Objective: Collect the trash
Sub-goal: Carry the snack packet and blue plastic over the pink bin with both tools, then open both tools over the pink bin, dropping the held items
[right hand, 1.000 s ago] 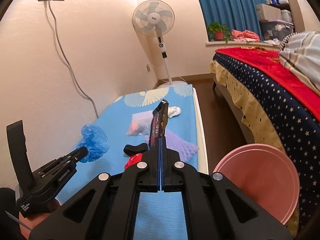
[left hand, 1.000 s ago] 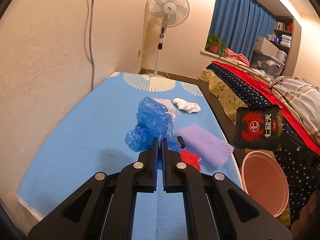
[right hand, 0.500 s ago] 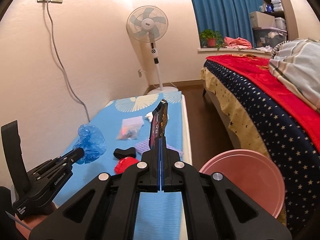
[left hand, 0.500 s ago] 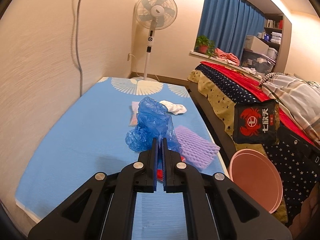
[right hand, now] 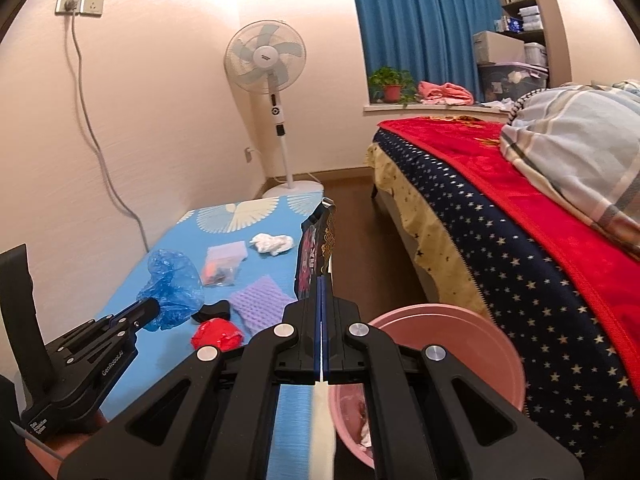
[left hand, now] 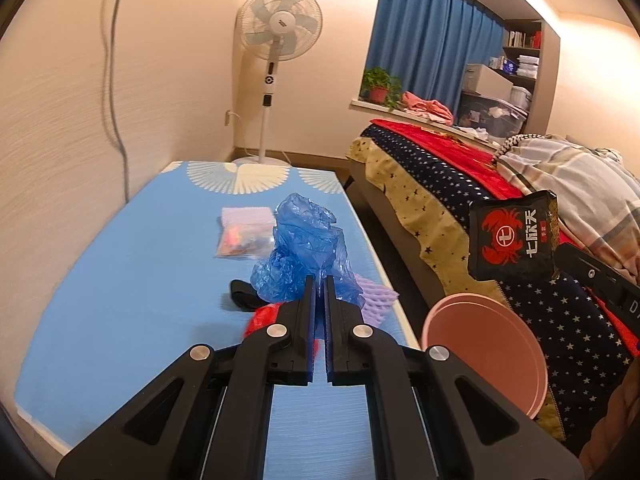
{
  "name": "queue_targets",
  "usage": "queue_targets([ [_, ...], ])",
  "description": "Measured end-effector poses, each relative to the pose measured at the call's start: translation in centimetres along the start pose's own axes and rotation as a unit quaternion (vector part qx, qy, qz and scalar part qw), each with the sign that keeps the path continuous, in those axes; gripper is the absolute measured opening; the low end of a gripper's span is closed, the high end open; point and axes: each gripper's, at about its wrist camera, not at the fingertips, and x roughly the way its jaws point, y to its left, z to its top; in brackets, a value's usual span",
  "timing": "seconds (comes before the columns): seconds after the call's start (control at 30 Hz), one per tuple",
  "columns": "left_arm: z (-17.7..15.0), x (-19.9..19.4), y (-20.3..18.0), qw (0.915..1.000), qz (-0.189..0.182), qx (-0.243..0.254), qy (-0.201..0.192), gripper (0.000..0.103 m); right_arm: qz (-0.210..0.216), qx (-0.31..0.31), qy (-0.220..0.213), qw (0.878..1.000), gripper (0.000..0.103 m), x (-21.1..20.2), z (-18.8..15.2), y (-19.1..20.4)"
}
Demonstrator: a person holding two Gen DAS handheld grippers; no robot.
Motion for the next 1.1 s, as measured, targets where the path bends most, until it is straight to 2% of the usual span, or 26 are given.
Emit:
queue_targets([
  [0.6,-0.4,1.4,-6.5,0.9973,-0.065,0.032,0.013,0.003,-0.079,0.027,0.003,0.997,0.0,-1.9,0.4,-6.0],
  [1.1,-1.7,3.7,-11.7,0.9912,-0.107,0.067,0.04,0.003,-0.132,0.042,0.008,0.99,0.0,-2.3,-0.3,-8.4],
])
